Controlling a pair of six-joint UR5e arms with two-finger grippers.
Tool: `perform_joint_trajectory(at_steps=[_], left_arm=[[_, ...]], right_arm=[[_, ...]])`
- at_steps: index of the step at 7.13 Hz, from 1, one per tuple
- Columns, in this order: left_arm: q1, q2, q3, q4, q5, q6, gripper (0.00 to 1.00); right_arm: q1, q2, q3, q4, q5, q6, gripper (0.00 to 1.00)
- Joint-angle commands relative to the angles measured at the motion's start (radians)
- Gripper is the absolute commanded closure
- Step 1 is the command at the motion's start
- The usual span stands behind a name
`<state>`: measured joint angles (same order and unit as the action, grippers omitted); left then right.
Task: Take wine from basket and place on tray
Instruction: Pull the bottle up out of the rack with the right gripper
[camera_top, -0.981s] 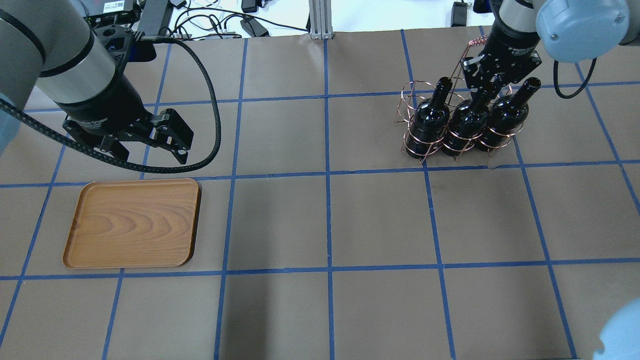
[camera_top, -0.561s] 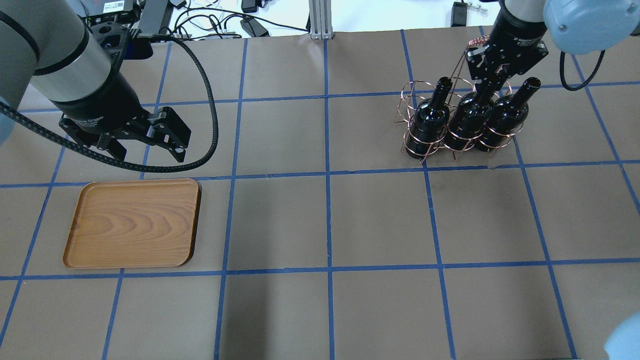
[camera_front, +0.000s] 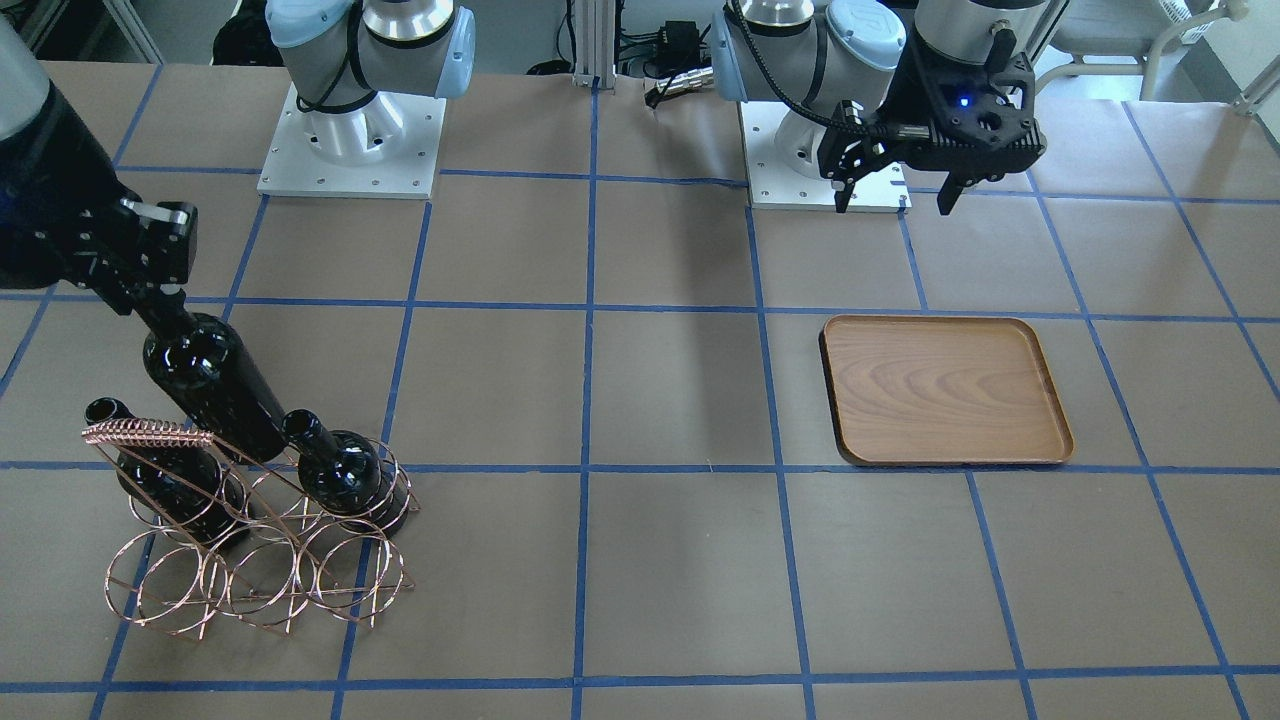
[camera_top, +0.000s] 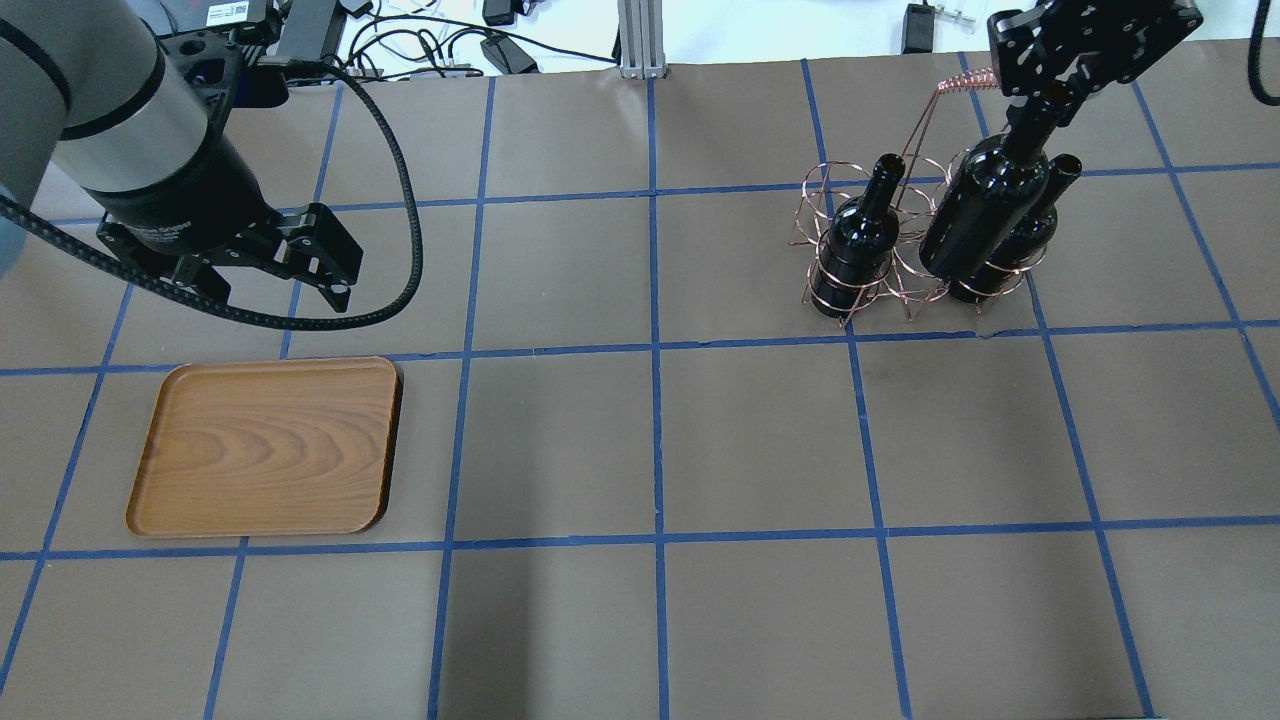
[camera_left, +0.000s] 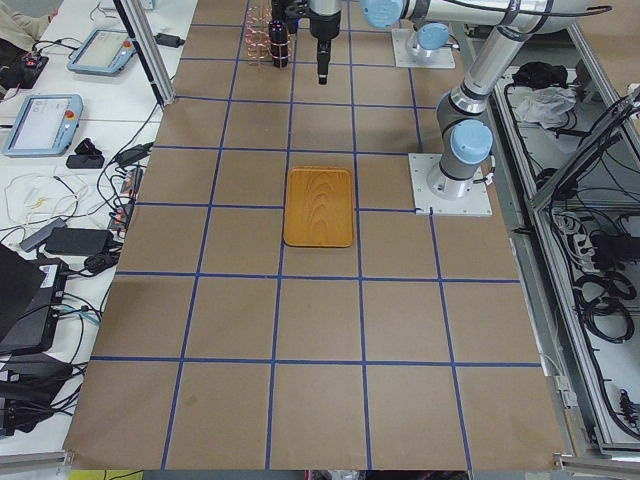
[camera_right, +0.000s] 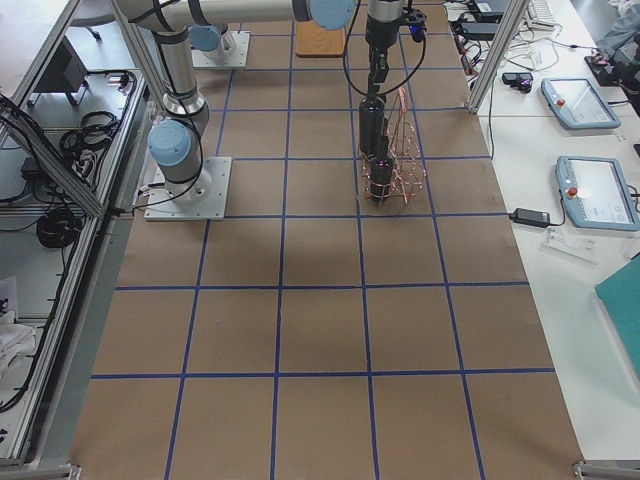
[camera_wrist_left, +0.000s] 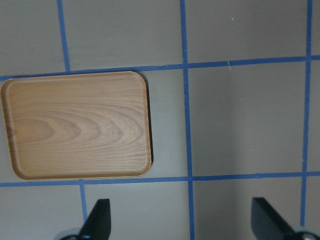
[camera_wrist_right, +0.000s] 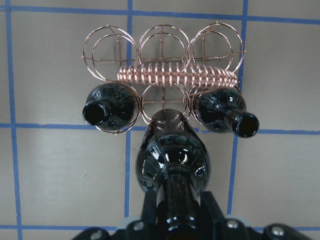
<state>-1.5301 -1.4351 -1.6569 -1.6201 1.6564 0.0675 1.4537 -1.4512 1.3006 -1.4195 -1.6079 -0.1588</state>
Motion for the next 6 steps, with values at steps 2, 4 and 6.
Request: perform_joint_trajectory(at_steps=[2,4,6], left_arm=[[0.031,0.007,-0.010,-0.012,0.036,0.002,0.00],[0.050,0.007,0.002,-0.009,0.042,0.064,0.00],[0.119,0.010,0.008,-0.014,0.034,0.121,0.00]], right_arm=[[0.055,-0.092,0.140,0.077,0.008,0.103,1.00],[0.161,-0.158,0.319,-0.060,0.009,0.252,1.00],[0.362,-0.111,0.331,-0.166,0.005,0.507,1.00]])
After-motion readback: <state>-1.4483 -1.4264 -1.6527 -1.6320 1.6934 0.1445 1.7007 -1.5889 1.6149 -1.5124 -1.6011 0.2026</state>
